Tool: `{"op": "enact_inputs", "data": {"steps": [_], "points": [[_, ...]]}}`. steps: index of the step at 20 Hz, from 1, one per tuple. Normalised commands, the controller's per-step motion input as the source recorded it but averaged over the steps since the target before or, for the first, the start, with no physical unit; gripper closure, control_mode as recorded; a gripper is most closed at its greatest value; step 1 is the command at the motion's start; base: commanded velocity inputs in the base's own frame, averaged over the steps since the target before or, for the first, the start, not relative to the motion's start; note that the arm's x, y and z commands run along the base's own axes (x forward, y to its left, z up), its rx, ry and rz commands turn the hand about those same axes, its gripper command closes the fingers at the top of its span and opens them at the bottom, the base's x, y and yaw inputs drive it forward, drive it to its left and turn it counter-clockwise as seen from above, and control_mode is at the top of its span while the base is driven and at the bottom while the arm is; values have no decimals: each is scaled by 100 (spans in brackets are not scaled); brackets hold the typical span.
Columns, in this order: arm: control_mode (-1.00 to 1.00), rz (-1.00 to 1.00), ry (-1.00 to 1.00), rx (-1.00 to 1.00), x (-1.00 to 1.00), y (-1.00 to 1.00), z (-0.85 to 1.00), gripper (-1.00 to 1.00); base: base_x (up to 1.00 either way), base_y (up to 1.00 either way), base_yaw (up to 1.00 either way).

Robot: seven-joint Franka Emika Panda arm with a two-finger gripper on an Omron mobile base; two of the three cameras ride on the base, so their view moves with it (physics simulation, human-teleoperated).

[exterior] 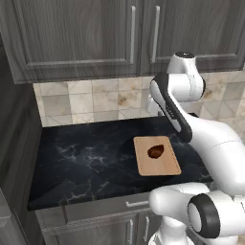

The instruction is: Open the cabinet, retrieve the rolling pin, and place it next to the meat on the cutting board to prepare for tenderizing.

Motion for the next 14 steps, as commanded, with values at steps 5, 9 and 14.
{"op": "enact_inputs", "data": {"steps": [5,9,14], "points": [[-100,0,-3,0,-3,0,0,-100,0,0,0],[-100,0,-47,0,-53,1,16,-100,0,0,0],[-100,0,-60,0,-51,0,43,-100,0,0,0]]}}
